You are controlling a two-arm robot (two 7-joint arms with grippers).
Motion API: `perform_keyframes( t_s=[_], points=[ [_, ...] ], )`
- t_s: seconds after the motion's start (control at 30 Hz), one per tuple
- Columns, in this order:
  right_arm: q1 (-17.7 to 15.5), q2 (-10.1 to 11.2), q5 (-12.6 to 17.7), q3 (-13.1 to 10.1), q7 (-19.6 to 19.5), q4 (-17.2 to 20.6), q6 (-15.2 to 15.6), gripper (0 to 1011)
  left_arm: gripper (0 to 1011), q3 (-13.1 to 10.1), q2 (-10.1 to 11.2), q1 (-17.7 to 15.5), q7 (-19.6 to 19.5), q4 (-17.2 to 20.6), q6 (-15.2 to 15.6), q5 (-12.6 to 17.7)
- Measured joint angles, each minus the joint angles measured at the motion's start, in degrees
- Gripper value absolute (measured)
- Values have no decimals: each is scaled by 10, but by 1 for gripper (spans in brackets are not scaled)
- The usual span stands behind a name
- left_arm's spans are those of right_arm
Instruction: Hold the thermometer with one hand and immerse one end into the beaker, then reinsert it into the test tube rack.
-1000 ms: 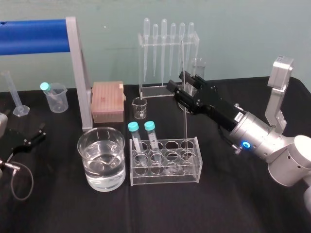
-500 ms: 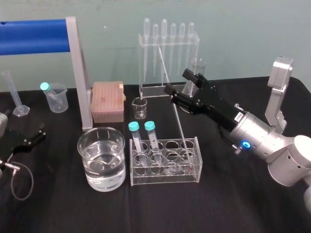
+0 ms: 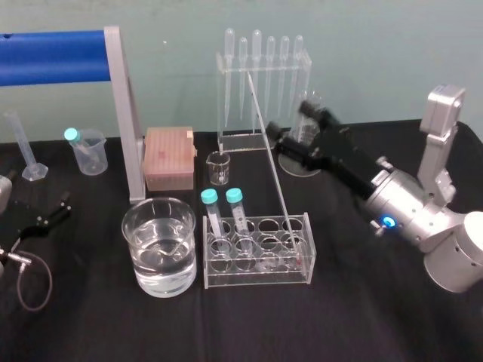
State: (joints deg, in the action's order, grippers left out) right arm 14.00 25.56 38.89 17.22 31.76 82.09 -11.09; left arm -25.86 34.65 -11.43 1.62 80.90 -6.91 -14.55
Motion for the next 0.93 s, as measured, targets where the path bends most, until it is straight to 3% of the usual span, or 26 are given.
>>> perform_keyframes(
  t_s=[0.03,0.07,0.13,0.27,0.37,0.53,0.77,0.93],
  points=[
    [-15,5,-27,-9,-43,25,1,1004,1008,0,0,0,0,0,0,0],
    [-15,5,-27,-9,-43,25,1,1004,1008,0,0,0,0,0,0,0],
    [-43,14,-87,-27,-137,73,19,1004,1008,0,0,0,0,0,0,0],
    [-68,17,-127,-46,-211,108,49,1004,1008,0,0,0,0,0,0,0],
    [-89,14,-151,-64,-271,125,93,1004,1008,0,0,0,0,0,0,0],
    [-99,4,-155,-73,-290,109,126,1004,1008,0,0,0,0,0,0,0],
    [-102,-20,-144,-76,-277,50,134,1004,1008,0,0,0,0,0,0,0],
    [-105,-31,-141,-79,-267,33,132,1004,1008,0,0,0,0,0,0,0]
  ],
)
